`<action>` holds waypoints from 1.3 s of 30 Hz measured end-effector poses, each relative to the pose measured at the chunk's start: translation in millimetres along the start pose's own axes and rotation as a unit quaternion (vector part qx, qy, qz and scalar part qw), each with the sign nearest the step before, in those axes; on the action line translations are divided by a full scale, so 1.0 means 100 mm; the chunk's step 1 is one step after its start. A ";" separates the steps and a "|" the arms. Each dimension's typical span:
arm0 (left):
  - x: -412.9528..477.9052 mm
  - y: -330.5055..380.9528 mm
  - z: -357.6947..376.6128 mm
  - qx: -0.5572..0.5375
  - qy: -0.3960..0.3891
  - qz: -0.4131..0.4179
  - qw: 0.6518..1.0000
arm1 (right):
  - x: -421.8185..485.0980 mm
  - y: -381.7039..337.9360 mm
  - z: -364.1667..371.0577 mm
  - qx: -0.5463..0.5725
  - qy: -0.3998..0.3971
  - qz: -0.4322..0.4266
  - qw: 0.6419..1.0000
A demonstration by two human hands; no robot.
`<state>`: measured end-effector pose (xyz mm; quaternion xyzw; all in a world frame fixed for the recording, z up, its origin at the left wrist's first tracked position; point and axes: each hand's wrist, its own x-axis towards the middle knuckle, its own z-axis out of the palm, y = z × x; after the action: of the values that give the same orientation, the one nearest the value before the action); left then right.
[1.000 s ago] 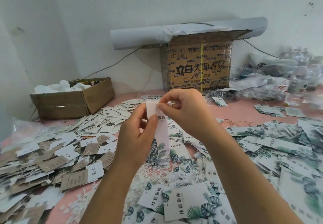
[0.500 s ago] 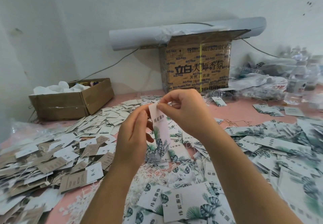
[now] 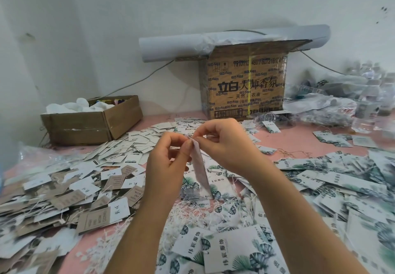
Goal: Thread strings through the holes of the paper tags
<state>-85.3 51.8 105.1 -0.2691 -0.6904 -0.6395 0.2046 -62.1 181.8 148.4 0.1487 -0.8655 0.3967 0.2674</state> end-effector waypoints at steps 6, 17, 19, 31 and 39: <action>0.00 -0.02 0.02 0.017 0.003 -0.011 1.000 | 0.00 0.01 0.01 0.035 -0.003 -0.008 0.999; 0.08 -0.01 -0.10 -0.241 0.142 -0.157 0.947 | 0.01 0.32 -0.20 0.087 0.005 0.129 0.988; 0.10 -0.01 -0.14 -0.276 0.164 -0.172 0.931 | 0.00 0.39 -0.25 0.079 0.014 0.152 0.985; 0.07 -0.08 -0.12 -0.231 0.099 -0.185 0.950 | 0.01 0.31 -0.23 0.162 0.053 0.105 0.980; 0.02 -0.01 -0.01 -0.143 -0.011 -0.122 0.982 | 0.00 0.10 -0.08 0.125 -0.035 0.026 0.991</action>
<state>-87.9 50.9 105.9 -0.2168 -0.6215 -0.7490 0.0767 -64.3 194.0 146.5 0.1726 -0.8213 0.5032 0.2058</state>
